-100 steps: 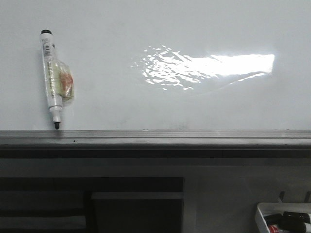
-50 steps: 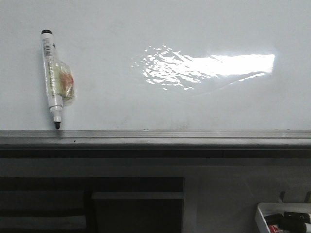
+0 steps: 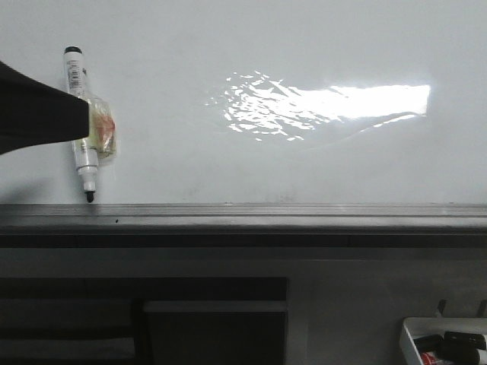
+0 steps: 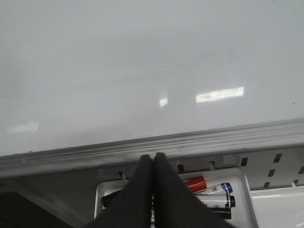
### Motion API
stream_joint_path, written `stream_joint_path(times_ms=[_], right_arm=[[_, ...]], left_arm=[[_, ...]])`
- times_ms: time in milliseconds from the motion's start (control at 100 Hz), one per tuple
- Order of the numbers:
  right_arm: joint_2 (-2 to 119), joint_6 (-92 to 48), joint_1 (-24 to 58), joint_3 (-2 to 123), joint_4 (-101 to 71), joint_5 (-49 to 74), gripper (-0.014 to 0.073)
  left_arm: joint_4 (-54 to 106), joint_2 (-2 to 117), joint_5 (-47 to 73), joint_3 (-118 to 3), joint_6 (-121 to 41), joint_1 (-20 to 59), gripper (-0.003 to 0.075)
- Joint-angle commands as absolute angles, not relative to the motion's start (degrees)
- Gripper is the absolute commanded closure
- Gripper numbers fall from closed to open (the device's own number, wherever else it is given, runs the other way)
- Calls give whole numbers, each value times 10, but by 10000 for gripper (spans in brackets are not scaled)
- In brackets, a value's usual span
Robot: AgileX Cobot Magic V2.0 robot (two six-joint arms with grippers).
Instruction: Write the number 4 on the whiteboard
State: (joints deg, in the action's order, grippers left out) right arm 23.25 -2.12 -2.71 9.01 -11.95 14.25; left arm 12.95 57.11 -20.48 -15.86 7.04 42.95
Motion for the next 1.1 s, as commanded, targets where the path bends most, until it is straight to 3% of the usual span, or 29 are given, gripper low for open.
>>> stream_joint_path(times_ms=[0, 320, 560, 630, 790, 950, 1090], right_arm=[[241, -22, -23, 111, -122, 97, 655], [241, -22, -17, 111, -122, 91, 655], [241, -22, 81, 111, -122, 76, 655], [241, -22, 109, 111, -122, 83, 655], [241, -22, 165, 121, -122, 93, 655], [260, -48, 243, 166, -121, 130, 655], [299, -90, 326, 224, -121, 153, 655]], left_arm=[[149, 604, -271, -185, 74, 435, 274], [185, 687, -278, -208, 74, 435, 276], [196, 729, -309, -208, 74, 435, 290], [196, 734, -311, -208, 74, 435, 370], [194, 734, -311, -208, 74, 435, 743], [168, 734, -310, -208, 73, 435, 741], [25, 714, -306, -208, 73, 435, 741]])
